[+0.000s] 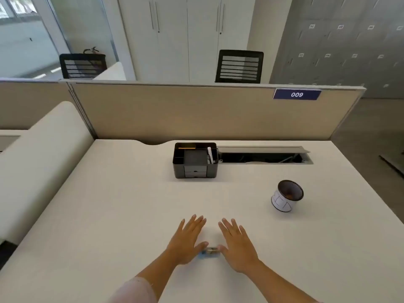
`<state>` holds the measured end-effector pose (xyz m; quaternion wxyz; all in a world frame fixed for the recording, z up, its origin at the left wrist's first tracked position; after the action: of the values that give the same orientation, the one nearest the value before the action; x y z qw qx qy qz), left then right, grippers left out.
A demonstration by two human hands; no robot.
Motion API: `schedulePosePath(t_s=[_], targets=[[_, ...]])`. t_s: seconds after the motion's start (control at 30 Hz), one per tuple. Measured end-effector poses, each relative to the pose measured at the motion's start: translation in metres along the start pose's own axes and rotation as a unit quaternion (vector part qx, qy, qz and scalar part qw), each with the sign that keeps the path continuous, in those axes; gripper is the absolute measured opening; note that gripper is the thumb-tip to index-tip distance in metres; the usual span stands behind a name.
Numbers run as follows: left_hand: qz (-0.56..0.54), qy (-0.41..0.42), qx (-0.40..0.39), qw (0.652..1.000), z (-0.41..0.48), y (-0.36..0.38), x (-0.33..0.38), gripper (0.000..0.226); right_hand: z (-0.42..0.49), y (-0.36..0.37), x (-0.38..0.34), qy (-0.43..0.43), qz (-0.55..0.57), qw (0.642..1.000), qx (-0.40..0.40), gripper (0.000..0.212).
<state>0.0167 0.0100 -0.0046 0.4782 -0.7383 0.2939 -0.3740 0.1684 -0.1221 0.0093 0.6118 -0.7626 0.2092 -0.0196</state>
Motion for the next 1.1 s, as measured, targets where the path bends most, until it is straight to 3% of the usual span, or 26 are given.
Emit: schedulePosePath(t_s=[0.27, 0.43, 0.7, 0.93, 1.1], targets=[[0.006, 0.035, -0.022, 0.999, -0.010, 0.024, -0.002, 0.074, -0.004, 0.026, -0.005, -0.037, 0.013, 0.999, -0.025, 0.055], [-0.023, 0.022, 0.046, 0.998, -0.012, 0.024, -0.003, 0.046, -0.001, 0.027, -0.011, -0.041, 0.046, 0.998, -0.001, 0.038], [-0.128, -0.007, 0.087, 0.988, -0.008, 0.021, -0.008, 0.037, 0.003, 0.017, -0.013, -0.008, 0.068, 0.998, 0.004, 0.028], [-0.340, -0.043, 0.139, 0.929, 0.002, -0.016, 0.001, 0.036, 0.011, -0.014, -0.015, 0.052, 0.209, 0.976, 0.042, 0.026], [-0.455, -0.065, 0.202, 0.865, 0.012, -0.052, 0.023, 0.029, 0.013, -0.046, -0.025, 0.059, 0.416, 0.906, 0.046, 0.024]])
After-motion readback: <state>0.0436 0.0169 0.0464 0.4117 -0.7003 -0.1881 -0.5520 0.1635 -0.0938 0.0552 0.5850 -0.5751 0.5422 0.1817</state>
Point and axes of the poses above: each hand's wrist, its own z-axis towards the middle knuckle, its own y-axis out of the palm, x = y × z, the point moved 2 cm from there along z, towards the middle knuckle, and after that the axes turned 2 degrees about -x, right-handed, at the moved point
